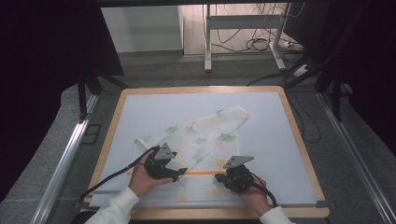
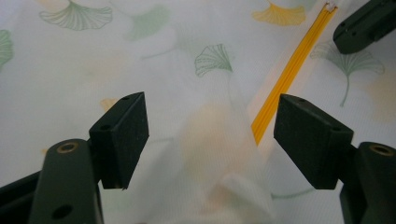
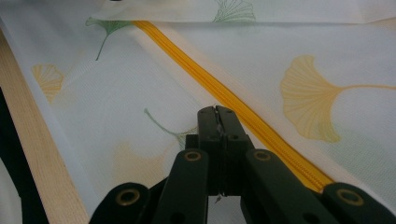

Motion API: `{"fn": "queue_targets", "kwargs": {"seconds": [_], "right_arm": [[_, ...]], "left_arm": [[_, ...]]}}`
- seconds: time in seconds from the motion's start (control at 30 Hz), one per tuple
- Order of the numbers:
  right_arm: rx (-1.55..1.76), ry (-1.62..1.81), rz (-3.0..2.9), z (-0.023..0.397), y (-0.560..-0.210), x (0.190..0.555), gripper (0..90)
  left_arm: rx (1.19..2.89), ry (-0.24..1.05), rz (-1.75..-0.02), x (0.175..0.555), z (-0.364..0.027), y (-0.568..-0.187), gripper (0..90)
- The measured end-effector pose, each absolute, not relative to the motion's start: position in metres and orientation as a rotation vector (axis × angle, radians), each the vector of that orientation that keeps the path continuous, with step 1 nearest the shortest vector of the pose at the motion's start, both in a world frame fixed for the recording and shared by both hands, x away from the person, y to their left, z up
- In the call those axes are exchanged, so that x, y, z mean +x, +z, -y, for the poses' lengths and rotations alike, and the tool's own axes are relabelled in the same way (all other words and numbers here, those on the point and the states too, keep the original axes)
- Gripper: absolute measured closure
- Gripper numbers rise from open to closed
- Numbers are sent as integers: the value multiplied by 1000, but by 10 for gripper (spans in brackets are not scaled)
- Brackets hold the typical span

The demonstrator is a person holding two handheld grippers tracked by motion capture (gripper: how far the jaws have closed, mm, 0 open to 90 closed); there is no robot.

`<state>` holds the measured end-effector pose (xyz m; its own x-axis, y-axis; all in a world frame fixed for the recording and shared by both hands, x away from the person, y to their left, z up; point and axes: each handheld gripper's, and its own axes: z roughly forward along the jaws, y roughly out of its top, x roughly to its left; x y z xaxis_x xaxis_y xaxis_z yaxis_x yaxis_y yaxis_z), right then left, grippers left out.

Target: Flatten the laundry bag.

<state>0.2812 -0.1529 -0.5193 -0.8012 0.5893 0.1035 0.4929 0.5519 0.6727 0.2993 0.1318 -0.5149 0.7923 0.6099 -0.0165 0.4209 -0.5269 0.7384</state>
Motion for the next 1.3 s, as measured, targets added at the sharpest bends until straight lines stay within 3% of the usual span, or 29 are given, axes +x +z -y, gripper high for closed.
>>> {"fn": "queue_targets", "kwargs": {"seconds": [0.37, 0.53, 0.73, 1.1, 1.3], "right_arm": [[917, 1079, -2664, 152, -521, 280, 891], [912, 1070, -2670, 150, -522, 280, 892], [909, 1056, -2675, 150, -523, 280, 891], [904, 1047, -2675, 150, -524, 280, 889], [899, 1048, -2678, 150, -524, 281, 887]], "left_arm": [[2262, 303, -755, 306, -120, -526, 280], [2277, 277, -765, 310, -116, -533, 331], [2268, 235, -766, 317, -116, -535, 486], [2288, 268, -766, 317, -118, -534, 805], [2290, 268, -769, 317, -118, -533, 882]]}}
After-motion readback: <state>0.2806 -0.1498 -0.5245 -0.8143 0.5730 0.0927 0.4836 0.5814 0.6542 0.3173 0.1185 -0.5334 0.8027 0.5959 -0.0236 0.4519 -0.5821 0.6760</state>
